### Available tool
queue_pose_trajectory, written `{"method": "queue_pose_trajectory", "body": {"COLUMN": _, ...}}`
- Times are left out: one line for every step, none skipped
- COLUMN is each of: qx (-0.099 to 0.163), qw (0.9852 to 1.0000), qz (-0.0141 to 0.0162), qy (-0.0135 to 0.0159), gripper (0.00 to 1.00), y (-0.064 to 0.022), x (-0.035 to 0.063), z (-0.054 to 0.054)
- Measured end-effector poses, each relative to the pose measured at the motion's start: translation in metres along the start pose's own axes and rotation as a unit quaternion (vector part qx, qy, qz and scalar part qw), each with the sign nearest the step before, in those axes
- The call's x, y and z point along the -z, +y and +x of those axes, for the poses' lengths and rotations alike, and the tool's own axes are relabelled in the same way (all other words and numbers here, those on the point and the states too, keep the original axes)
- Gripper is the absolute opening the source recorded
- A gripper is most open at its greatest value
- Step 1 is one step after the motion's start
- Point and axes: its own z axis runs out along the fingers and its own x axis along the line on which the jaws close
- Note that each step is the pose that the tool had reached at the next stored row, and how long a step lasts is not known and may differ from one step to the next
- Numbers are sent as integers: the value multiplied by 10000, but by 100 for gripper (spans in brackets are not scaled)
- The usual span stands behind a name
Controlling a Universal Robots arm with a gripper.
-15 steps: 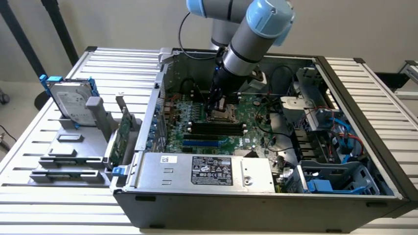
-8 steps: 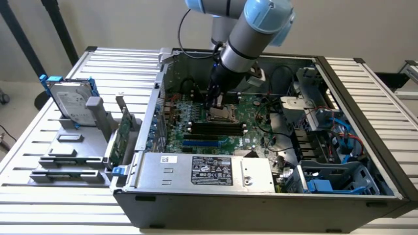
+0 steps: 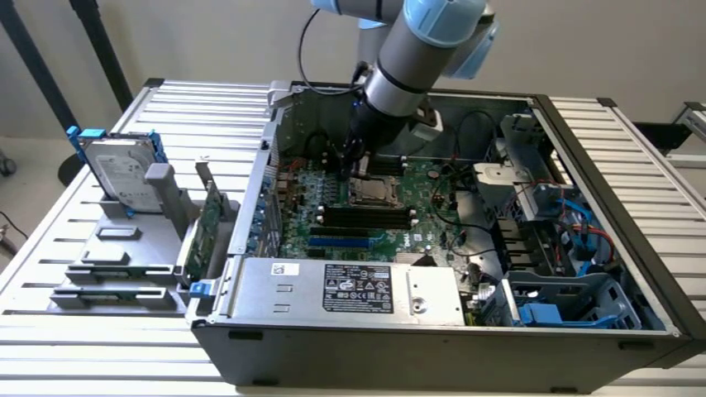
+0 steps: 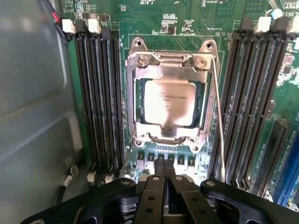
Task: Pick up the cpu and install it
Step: 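Close the cpu cover, then install the first cpu locking lever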
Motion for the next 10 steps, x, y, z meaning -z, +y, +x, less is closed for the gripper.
{"method": "queue_pose_trajectory", "body": {"qx": 0, "qw": 10000, "qz": 0, "qy": 0, "gripper": 11, "y": -19, "x": 19, "z": -6}}
{"method": "queue_pose_trajectory", "body": {"qx": -1, "qw": 10000, "qz": 0, "qy": 0, "gripper": 11, "y": -36, "x": 36, "z": -10}}
{"method": "queue_pose_trajectory", "body": {"qx": -1, "qw": 10000, "qz": 0, "qy": 0, "gripper": 11, "y": -42, "x": 41, "z": -12}}
{"method": "queue_pose_trajectory", "body": {"qx": -1, "qw": 10000, "qz": 0, "qy": 0, "gripper": 11, "y": -42, "x": 41, "z": -12}}
{"method": "queue_pose_trajectory", "body": {"qx": 0, "qw": 10000, "qz": 0, "qy": 0, "gripper": 11, "y": -41, "x": 41, "z": -12}}
{"method": "queue_pose_trajectory", "body": {"qx": 0, "qw": 10000, "qz": 0, "qy": 0, "gripper": 11, "y": -41, "x": 41, "z": -12}}
{"method": "queue_pose_trajectory", "body": {"qx": -1, "qw": 10000, "qz": 0, "qy": -1, "gripper": 11, "y": -42, "x": 42, "z": -12}}
{"method": "queue_pose_trajectory", "body": {"qx": -1, "qw": 10000, "qz": 0, "qy": -1, "gripper": 11, "y": -42, "x": 41, "z": -12}}
{"method": "queue_pose_trajectory", "body": {"qx": -1, "qw": 10000, "qz": 0, "qy": -1, "gripper": 11, "y": -42, "x": 41, "z": -12}}
{"method": "queue_pose_trajectory", "body": {"qx": -1, "qw": 10000, "qz": 0, "qy": -1, "gripper": 11, "y": -42, "x": 41, "z": -12}}
